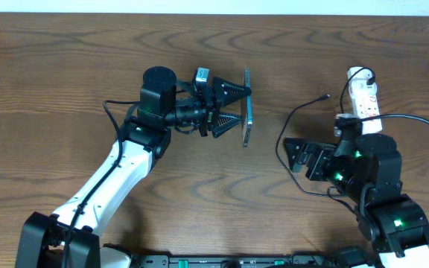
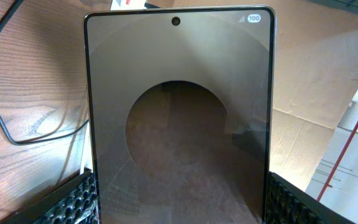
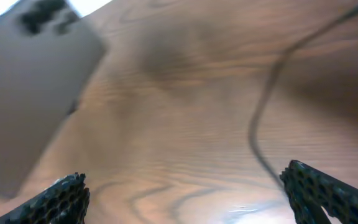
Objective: Plug charger to phone and switch on socket
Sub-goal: 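Move the right gripper toward the phone held by the left gripper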
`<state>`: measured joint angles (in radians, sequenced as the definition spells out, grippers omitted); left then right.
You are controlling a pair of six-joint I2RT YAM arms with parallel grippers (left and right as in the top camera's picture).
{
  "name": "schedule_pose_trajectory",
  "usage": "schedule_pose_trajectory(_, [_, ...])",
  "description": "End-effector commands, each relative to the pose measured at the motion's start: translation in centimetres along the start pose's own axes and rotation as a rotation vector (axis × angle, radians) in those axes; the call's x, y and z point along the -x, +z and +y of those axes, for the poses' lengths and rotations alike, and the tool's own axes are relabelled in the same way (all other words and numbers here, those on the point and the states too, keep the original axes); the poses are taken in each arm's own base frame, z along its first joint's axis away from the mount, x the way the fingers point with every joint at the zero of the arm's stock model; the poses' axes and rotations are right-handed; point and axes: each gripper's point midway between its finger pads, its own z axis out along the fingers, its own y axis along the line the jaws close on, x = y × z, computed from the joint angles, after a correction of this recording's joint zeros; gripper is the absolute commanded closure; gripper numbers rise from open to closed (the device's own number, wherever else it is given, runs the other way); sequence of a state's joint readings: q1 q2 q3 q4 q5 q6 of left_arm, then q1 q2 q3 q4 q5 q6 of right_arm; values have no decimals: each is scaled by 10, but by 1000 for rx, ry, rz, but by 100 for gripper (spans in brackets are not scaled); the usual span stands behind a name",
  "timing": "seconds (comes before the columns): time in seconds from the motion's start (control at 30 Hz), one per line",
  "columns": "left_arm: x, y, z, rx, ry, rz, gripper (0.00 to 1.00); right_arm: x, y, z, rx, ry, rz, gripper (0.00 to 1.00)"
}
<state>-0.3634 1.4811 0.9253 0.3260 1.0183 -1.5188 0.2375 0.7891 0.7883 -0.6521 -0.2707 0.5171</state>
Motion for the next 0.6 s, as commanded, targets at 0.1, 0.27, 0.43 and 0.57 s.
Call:
schedule_pose_trajectory(0.1, [-7, -5, -13, -27, 36, 14, 43, -3, -13, 52, 143, -86, 24, 1])
schedule_pose_trajectory(0.27, [-7, -5, -13, -27, 36, 14, 43, -5, -26, 66, 90, -165, 2, 1])
schedule_pose_trajectory(0.43, [-7, -5, -13, -27, 36, 14, 43, -9, -39, 89, 104, -252, -19, 1])
schedule_pose_trajectory(0.57, [-7, -5, -13, -27, 36, 14, 43, -12, -33, 91, 29, -307, -60, 1])
